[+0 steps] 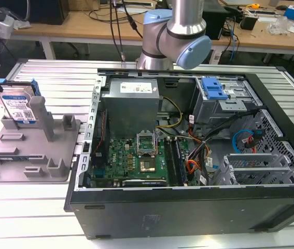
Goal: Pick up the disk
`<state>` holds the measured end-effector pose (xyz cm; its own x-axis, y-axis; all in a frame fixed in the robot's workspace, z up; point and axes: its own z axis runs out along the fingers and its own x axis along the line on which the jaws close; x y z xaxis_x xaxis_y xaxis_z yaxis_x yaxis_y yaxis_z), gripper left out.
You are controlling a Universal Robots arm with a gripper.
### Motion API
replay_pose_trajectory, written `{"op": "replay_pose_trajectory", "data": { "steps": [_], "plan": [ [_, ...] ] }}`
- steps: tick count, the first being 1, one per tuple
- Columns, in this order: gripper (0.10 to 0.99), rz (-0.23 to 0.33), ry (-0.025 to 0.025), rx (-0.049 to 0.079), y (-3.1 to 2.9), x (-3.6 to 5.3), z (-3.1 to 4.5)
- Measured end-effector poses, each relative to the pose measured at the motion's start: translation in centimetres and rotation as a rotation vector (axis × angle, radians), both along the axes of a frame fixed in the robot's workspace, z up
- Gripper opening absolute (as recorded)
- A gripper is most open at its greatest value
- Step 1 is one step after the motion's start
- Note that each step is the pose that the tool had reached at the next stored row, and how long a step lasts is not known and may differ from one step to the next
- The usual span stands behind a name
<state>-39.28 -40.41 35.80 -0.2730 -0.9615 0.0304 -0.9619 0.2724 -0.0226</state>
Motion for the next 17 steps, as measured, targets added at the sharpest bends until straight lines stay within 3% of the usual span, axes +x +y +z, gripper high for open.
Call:
{"op": "replay_pose_trajectory", "data": {
  "steps": [2,3,4,6,8,10,12,14,15,16,17],
  "plan": [
    [0.600,0.054,-0.0191,-0.001,0.00,0.00,-0.06],
    [0.600,0.082,-0.0227,-0.002,0.00,0.01,-0.09],
    [0.600,0.141,-0.0227,-0.001,0.00,0.01,-0.14],
    [0.600,0.152,-0.0150,-0.001,0.00,0.11,-0.14],
    [0.600,0.174,-0.0143,-0.001,0.43,0.09,-0.14],
    [0.600,0.179,-0.0146,0.000,1.97,0.09,-0.29],
    [0.600,0.179,-0.0145,0.000,5.05,0.09,-0.57],
    [0.600,0.179,-0.0146,0.000,7.08,0.08,-0.74],
    [0.600,0.179,-0.0146,0.000,8.46,-0.01,-0.89],
    [0.600,0.179,-0.0145,-0.001,9.26,-1.33,-1.13],
    [0.600,0.179,-0.0145,0.000,9.36,-2.19,-1.18]
  ]
}}
